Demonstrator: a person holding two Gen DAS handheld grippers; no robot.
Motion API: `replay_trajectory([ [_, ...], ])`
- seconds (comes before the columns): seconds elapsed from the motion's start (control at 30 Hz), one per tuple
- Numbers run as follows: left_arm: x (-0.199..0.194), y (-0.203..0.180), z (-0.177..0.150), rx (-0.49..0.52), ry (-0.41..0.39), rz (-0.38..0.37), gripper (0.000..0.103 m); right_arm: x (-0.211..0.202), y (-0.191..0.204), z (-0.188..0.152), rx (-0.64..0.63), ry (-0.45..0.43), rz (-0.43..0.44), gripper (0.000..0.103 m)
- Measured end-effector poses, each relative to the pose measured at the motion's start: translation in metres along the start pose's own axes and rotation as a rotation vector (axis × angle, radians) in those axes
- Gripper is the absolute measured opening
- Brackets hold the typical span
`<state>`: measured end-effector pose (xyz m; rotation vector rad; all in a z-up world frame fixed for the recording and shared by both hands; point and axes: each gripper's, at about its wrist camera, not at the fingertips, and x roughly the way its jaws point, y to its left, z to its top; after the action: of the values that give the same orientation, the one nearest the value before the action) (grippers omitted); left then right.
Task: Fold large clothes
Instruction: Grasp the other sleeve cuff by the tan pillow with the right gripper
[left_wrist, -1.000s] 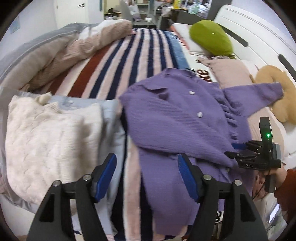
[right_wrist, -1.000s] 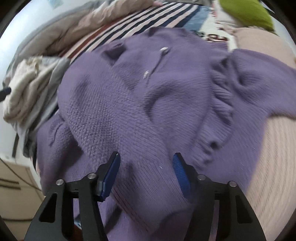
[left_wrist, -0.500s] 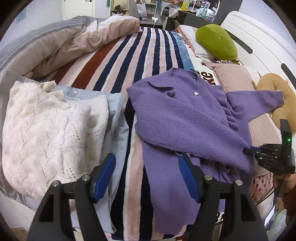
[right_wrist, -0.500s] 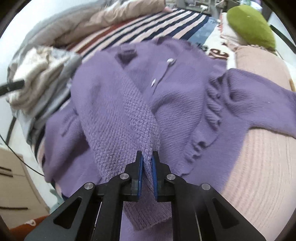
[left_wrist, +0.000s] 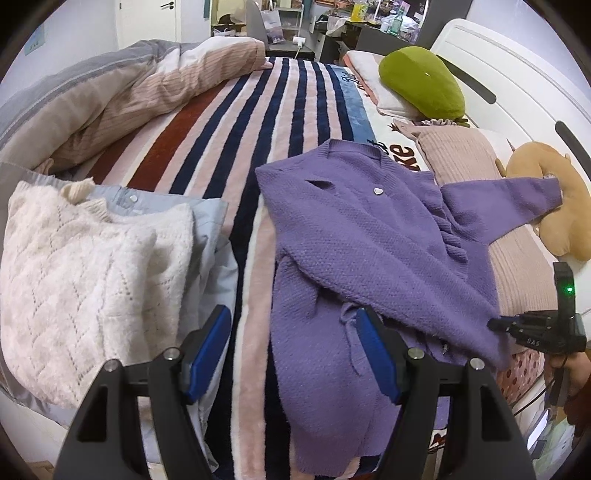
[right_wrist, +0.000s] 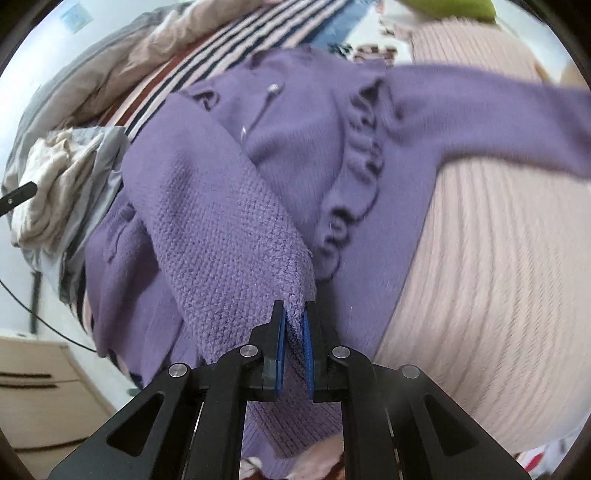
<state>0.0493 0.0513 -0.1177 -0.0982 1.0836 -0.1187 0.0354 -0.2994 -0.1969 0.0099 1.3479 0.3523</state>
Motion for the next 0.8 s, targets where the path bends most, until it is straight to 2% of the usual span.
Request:
replay_trajectory([
  [0.13,0.002,-0.01,0.003,0.008,0.001,0.005,0.067,0.012,-0.002,-0.004,0.009,0.023,-0.008,0.009],
  [0.17,0.001,-0.012,0.004,0.011,0.0,0.005,0.067,0.012,-0.003,-0.004,0.011,0.021,-0.006,0.013],
  [0.2,0.001,-0.015,0.005,0.016,-0.001,0.005,0.067,0.009,-0.005,-0.004,0.013,0.015,-0.003,0.022],
  [0.27,0.001,-0.022,0.008,0.027,-0.005,0.008,0.067,-0.004,-0.011,-0.003,0.014,-0.018,-0.002,0.03],
  [0.3,0.0,-0.025,0.01,0.032,-0.007,0.01,0.067,-0.011,-0.015,-0.002,0.015,-0.032,-0.004,0.031],
  [0.43,-0.004,-0.042,0.024,0.045,-0.029,0.013,0.069,-0.055,-0.042,0.008,0.047,-0.117,0.013,0.033],
  [0.57,-0.013,-0.061,0.04,0.058,-0.065,0.015,0.073,-0.114,-0.079,0.021,0.112,-0.264,0.008,0.044],
  [0.67,-0.019,-0.075,0.052,0.063,-0.089,0.013,0.075,-0.159,-0.118,0.033,0.163,-0.37,-0.049,0.059],
  [0.8,-0.025,-0.092,0.066,0.066,-0.121,0.021,0.079,-0.189,-0.178,0.051,0.237,-0.421,-0.19,0.061],
])
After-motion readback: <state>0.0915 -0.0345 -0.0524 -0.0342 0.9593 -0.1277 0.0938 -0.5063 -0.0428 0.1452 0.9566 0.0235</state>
